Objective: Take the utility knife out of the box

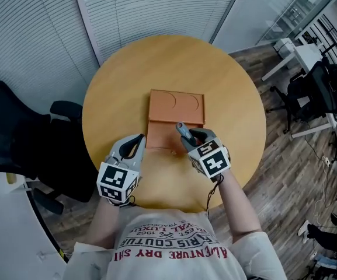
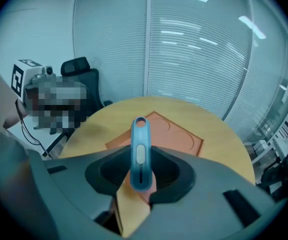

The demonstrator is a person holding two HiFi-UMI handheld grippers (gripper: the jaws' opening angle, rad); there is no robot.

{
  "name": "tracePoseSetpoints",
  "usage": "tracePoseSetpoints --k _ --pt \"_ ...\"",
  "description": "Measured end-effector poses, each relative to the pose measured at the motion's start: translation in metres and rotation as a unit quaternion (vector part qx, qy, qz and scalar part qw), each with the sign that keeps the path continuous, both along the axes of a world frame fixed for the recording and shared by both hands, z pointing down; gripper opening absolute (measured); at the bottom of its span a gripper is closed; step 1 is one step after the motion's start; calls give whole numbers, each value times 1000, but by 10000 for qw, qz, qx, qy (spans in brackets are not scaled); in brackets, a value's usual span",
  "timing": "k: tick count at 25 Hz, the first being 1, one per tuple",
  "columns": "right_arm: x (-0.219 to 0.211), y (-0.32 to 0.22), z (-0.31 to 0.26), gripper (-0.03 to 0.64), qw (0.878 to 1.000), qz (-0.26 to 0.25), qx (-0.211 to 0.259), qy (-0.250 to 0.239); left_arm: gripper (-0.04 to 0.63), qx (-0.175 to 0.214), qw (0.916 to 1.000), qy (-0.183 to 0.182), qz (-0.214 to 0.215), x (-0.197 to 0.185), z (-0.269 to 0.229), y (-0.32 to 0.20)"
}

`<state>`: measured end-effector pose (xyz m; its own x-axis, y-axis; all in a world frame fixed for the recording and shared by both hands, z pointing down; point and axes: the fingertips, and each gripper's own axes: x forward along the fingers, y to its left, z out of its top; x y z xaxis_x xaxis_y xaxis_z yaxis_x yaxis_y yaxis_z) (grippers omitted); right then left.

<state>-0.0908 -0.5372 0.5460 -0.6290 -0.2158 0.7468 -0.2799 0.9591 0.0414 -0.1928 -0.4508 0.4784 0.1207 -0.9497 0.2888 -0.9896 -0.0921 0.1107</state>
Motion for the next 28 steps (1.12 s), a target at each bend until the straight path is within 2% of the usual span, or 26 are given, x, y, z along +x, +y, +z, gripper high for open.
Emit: tracePoseSetpoints --k 3,6,9,12,14,18,22,26,28 --pt "5 4 -35 133 9961 362 173 -782 -5 156 9997 -86 170 5 -16 -2" --pt "11 6 -67 133 9853 708 401 -1502 -5 290 9989 -186 318 11 -31 -5" --pt "21 13 -97 133 9683 929 649 -2228 -5 376 9981 -238 424 18 -42 -4" --pt "32 20 -121 133 9480 1035 1092 -2803 -5 456 9972 -339 476 19 -49 1" --pt "41 25 -128 133 9391 1131 1270 -2986 -5 501 9968 -393 493 19 -52 5" --pt "62 34 -130 133 9248 1424 1305 -3276 -5 543 9965 -334 549 24 -52 10" --pt "70 33 -126 133 9228 1566 1325 -3263 -5 600 9963 -316 523 23 -53 14" --pt "79 30 -140 133 9129 1797 1473 -3356 -5 605 9967 -271 471 25 -55 17" --pt "80 31 -140 133 9127 1842 1493 -3328 -6 618 9967 -241 463 26 -55 19"
